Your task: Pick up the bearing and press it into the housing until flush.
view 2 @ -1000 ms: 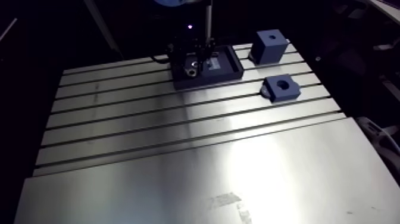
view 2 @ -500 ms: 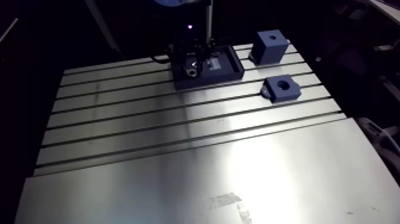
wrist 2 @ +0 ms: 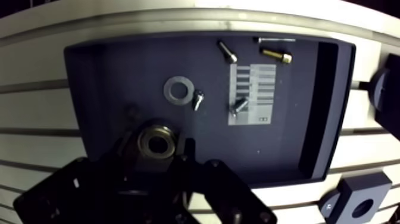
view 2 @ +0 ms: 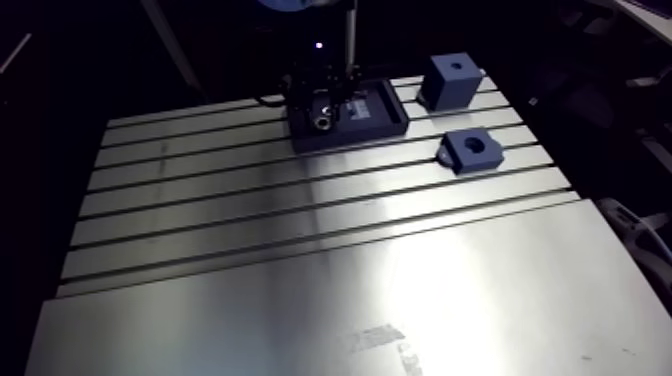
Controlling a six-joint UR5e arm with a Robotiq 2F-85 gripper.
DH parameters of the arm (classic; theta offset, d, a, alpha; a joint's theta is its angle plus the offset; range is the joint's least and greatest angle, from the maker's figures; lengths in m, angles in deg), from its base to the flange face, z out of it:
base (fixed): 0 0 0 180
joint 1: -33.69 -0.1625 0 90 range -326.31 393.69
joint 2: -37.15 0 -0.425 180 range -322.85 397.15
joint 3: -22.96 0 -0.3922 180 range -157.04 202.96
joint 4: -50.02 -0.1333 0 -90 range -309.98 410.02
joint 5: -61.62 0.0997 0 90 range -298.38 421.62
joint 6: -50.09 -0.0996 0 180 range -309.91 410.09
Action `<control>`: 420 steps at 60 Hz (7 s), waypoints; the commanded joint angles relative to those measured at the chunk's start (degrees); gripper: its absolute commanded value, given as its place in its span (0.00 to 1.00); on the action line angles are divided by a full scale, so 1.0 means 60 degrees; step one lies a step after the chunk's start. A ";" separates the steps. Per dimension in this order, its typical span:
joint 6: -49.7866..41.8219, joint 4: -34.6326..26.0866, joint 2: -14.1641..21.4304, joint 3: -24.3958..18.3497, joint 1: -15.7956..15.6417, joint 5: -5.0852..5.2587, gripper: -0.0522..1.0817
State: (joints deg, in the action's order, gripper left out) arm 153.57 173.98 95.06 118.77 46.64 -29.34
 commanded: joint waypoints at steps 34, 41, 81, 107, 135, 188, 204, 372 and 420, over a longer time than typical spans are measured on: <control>0.0561 -0.0610 0.0992 0.0103 0.0356 0.0051 0.56; 0.0800 -0.0671 0.1255 0.0245 0.0585 0.0038 0.57; 0.2646 -0.0674 0.2543 0.1419 0.2515 0.0036 0.58; 0.3184 -0.0571 0.2528 0.1617 0.3270 0.0022 0.58; 0.3416 -0.0338 0.2009 0.1400 0.3770 0.0007 0.58; 0.3387 0.0149 0.1298 0.1222 0.3907 -0.0389 0.59; 0.3402 0.0149 0.1185 0.1194 0.3966 -0.0389 0.58; 0.3624 -0.0950 0.1510 0.0780 0.4054 -0.0489 0.99; 0.3592 -0.0408 0.0961 0.0811 0.4054 -0.0477 0.99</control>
State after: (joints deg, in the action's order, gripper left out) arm 175.11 171.35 101.27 123.71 70.95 -32.21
